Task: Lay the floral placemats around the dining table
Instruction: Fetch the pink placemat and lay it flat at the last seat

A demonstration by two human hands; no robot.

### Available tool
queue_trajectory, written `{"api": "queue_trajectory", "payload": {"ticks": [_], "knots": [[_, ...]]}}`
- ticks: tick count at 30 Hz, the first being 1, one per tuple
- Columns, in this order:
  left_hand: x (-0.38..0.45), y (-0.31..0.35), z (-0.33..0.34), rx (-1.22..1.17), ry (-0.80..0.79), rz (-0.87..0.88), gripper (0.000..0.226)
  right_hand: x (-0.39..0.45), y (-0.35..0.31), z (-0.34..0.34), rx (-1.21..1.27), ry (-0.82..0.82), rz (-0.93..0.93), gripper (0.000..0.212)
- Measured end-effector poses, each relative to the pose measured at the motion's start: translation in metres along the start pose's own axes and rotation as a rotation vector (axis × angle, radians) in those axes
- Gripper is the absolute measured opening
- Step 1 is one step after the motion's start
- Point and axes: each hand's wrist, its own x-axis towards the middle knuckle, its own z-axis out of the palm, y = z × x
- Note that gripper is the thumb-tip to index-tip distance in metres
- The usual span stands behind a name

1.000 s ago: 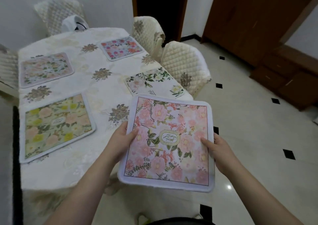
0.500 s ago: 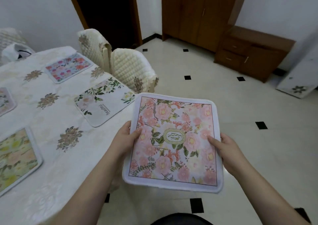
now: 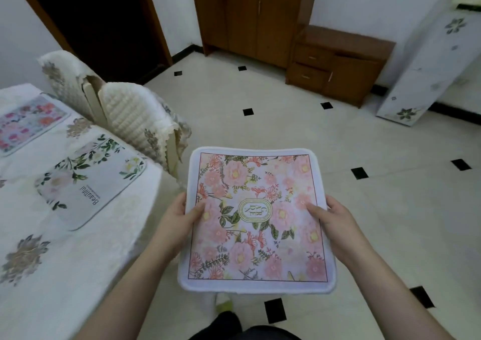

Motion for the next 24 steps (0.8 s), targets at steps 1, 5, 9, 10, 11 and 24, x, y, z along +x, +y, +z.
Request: {"api": "queue_trajectory", "payload": {"ticks": [1, 5, 9, 10, 11, 24], "knots": [[0.009, 0.002, -0.001, 0.004, -0.025, 0.007, 0.027, 0.006, -0.004, 0.001, 0.004, 0.008, -0.008, 0.019], [0.053, 0.011, -0.007, -0.048, -0.100, -0.021, 0.053, 0.037, -0.020, 0.011, -0.051, 0.036, -0.055, 0.017], [0.103, 0.022, -0.009, -0.106, -0.121, -0.044, 0.052, 0.072, -0.040, 0.030, -0.223, 0.126, -0.146, 0.015], [0.117, 0.026, -0.010, -0.127, -0.111, -0.050, 0.042, 0.085, -0.048, 0.037, -0.253, 0.133, -0.161, 0.014], [0.126, 0.030, -0.010, -0.148, -0.103, -0.054, 0.031, 0.092, -0.055, 0.042, -0.278, 0.133, -0.168, 0.013], [0.242, 0.088, -0.033, -0.127, -0.096, -0.036, 0.017, 0.189, -0.114, 0.090, -0.296, 0.129, -0.139, 0.013]]}}
